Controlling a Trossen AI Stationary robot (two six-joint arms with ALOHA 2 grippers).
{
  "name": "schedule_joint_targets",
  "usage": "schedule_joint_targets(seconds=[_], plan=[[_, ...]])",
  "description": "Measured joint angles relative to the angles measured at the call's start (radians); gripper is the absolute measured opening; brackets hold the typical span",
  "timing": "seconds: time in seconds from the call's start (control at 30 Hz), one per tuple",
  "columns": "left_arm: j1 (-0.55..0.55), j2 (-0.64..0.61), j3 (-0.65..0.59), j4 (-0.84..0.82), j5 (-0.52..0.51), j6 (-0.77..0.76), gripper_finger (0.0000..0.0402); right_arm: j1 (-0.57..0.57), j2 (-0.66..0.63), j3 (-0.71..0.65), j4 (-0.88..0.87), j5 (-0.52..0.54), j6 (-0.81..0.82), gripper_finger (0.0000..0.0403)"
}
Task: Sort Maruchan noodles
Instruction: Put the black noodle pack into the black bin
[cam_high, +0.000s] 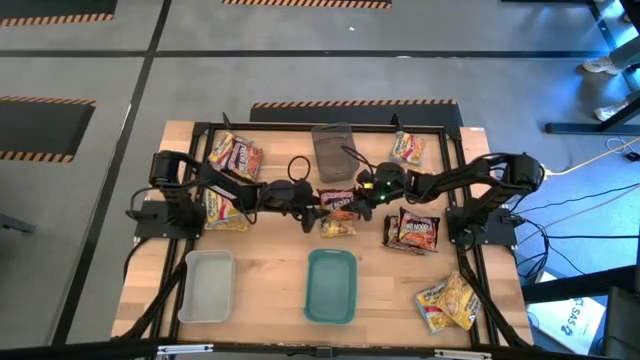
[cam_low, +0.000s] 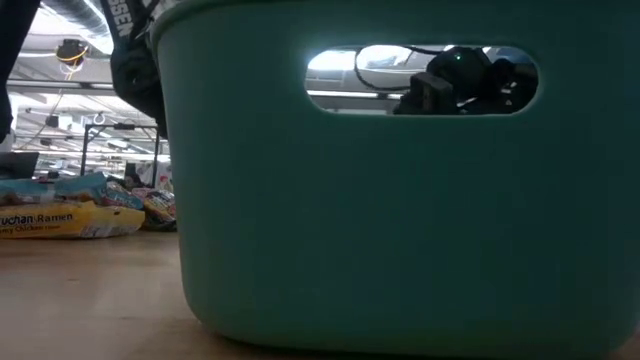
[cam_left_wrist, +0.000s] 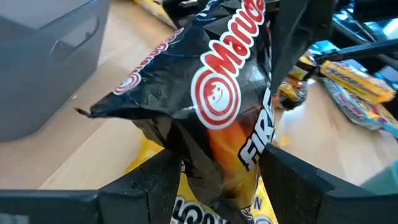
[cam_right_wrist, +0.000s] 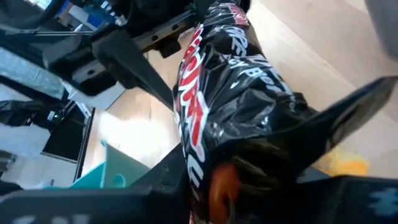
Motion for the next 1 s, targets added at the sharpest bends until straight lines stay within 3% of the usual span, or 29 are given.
schedule_joint_targets(seconds=[0.2,0.53,0.7,1.0], plan=[[0.011,-0.115,0.000,-0.095,0.053,0.084,0.0206,-0.001,-0.116,-0.001,-0.096,0.030,-0.087,0.0122],[0.010,-0.189,0.001,-0.052,-0.026,0.159,0.0206,-0.002,-0.326,-0.001,-0.250,0.134,-0.238,0.0118],[0.015,-0.189,0.004,-0.026,0.056,0.159,0.0207,-0.001,-0.375,-0.001,-0.275,0.131,-0.282,0.0122],[0.028,-0.189,0.045,-0.022,0.142,0.170,0.0275,0.000,-0.379,-0.001,-0.233,0.131,-0.332,0.0119]])
